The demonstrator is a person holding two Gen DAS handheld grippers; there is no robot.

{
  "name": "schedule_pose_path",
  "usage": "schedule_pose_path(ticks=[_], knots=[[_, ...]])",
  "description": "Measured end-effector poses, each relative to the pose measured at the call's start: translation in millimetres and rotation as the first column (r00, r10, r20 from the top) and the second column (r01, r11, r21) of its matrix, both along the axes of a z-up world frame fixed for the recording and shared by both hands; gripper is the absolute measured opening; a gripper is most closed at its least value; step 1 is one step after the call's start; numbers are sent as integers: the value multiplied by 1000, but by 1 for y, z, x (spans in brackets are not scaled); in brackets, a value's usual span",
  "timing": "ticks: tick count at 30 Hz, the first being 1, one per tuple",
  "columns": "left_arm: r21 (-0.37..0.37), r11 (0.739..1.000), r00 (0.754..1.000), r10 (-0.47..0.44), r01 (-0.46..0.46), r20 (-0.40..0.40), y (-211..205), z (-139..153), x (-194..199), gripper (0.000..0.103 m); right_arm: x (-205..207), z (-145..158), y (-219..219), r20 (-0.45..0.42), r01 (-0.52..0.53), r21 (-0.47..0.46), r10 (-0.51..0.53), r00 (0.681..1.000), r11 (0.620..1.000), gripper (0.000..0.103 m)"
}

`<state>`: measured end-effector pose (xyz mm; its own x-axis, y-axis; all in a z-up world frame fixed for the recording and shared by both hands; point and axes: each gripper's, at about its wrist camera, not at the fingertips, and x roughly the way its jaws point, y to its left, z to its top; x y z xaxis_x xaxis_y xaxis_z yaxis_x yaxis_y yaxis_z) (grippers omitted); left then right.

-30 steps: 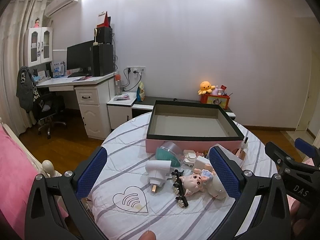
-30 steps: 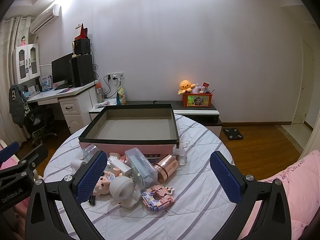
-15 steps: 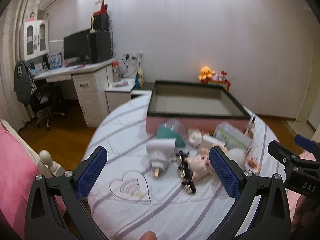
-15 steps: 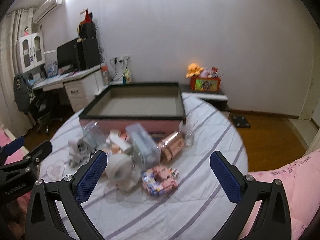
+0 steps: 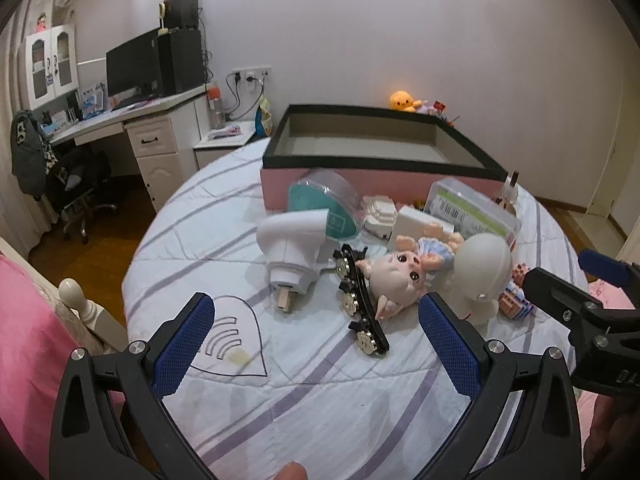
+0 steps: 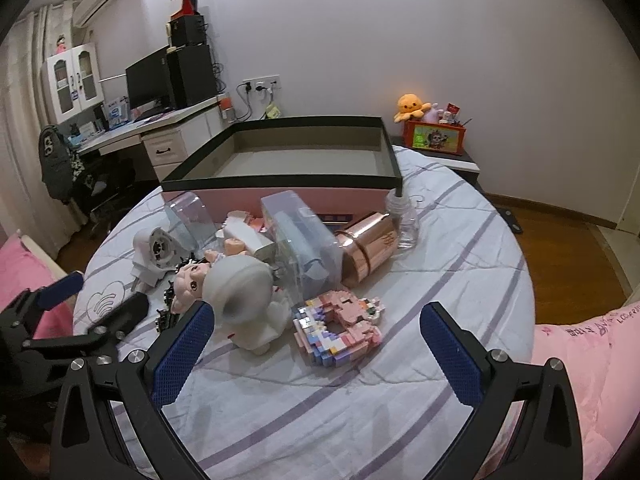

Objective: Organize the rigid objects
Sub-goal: 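Reach toward the white hair dryer with the left tool while the right tool reaches the white round-headed figure, then grasp the hair dryer with the left tool while the right tool grasps the white figure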

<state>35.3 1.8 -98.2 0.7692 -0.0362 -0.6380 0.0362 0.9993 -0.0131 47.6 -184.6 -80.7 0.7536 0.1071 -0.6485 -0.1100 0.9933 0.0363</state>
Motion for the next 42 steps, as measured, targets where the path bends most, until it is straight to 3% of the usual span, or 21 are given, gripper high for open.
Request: schedule_pose_path(ticks=[6,12,15,19,22,27,39,41,42], knots=[[-25,1000,999,-11,10,-30,6,-12,5,101,7,-8,12,-18,-61,8,61,998,998,102],[-41,999,995,-35,31,-92,7,-26,19,92,22,-17,23,-56,-117,38,119,991,992,91],[-47,999,994,-24,19,-111,12,-30,25,91,32,-26,29,-84,-140,41,144,986,989,74],[-37,999,995,-10,7,-97,16,-28,23,92,36,-29,30,-69,-130,21,131,989,991,73],[-59,998,996,-4,-1,-93,22,-27,23,98,36,-31,26,-59,-137,16,138,989,990,67],[-77,997,997,6,-11,-71,29,-22,26,103,31,-29,22,-53,-146,28,148,988,989,45],[-54,995,994,83,-87,-64,39,-16,76,102,38,-31,23,-45,-153,28,155,987,988,45],[-42,996,994,79,-83,-82,38,-19,85,94,37,-31,24,-41,-152,29,153,987,988,45],[-50,996,993,66,-71,-98,37,-21,87,76,36,-31,23,-39,-152,32,154,987,988,45]])
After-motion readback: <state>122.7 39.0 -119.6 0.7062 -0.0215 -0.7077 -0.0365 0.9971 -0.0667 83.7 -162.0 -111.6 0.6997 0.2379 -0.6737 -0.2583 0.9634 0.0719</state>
